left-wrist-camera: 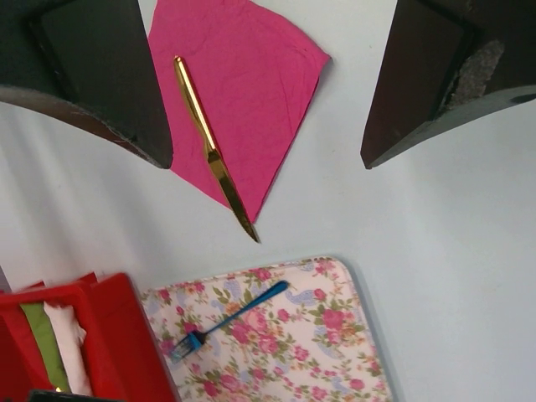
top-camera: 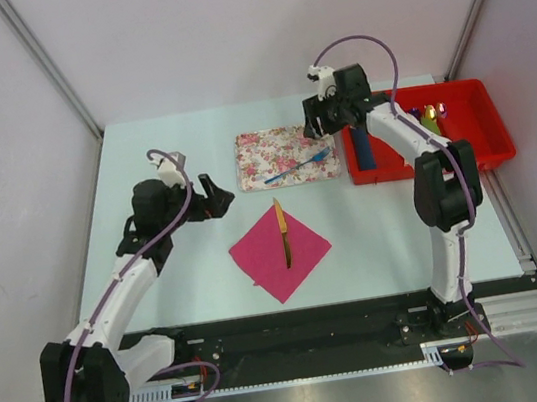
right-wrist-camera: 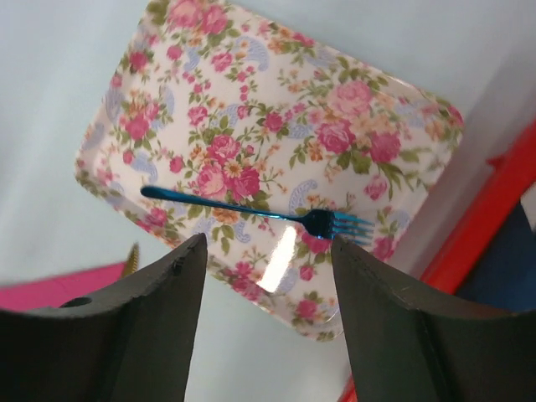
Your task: Place the utensils on the paper napkin and roll it up
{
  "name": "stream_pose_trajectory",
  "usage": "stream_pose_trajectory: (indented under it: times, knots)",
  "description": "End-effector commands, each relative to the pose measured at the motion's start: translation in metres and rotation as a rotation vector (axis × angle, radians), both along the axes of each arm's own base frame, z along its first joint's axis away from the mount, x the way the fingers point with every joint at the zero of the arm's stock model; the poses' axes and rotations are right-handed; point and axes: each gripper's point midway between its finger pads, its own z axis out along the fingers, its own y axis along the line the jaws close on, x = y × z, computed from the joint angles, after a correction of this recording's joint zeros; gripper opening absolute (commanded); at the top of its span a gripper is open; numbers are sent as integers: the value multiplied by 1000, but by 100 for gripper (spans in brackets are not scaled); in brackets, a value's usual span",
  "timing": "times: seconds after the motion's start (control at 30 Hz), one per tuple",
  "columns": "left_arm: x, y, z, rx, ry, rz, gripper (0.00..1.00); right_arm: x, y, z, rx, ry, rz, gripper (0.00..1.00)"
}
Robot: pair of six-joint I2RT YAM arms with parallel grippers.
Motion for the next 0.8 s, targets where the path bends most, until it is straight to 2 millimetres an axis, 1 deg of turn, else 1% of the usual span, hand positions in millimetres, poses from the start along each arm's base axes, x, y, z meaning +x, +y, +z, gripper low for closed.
stream_pose_trajectory:
  times: [0.0, 0.03, 0.07, 0.1, 0.13, 0.17, 0.2, 0.23, 0.27, 0.3, 0.5, 0.6, 0.63, 0.77]
  knots:
    - [-2, -22, 26, 5, -85, -198, 100, -10, 22, -10, -173, -139, 425, 61]
    - [-3, -24, 26, -4, -85, -218, 100, -13, 24, -13, -191, -165, 500, 61]
    - [-5, -26, 26, -13, -75, -231, 100, -6, 25, -5, -244, -242, 574, 61]
    - [-4, -28, 22, -21, -56, -238, 100, -9, 25, -24, -262, -208, 632, 61]
    - [-6, -31, 24, -35, -52, -265, 100, -12, 29, -25, -247, -220, 696, 61]
    - [-6, -31, 22, -38, -41, -268, 100, -1, 30, -15, -273, -286, 743, 61]
    - [-6, -31, 20, -43, -28, -272, 100, -9, 29, -37, -261, -219, 798, 61]
    - [-7, -31, 21, -48, -27, -280, 100, -10, 32, -39, -238, -225, 844, 62]
    - [-6, -29, 21, -50, -27, -277, 100, -3, 34, -35, -256, -269, 878, 62]
    - [-5, -28, 22, -54, -27, -277, 100, -7, 33, -54, -251, -221, 908, 61]
    - [-1, -26, 22, -67, -12, -283, 100, -15, 36, -81, -275, -226, 1031, 58]
    - [1, -24, 19, -71, -3, -276, 100, -16, 36, -93, -305, -232, 1058, 58]
    - [2, -24, 19, -72, -2, -272, 100, -16, 34, -101, -320, -226, 1066, 58]
    - [4, -25, 15, -98, 26, -283, 100, -13, 33, -115, -334, -222, 1082, 59]
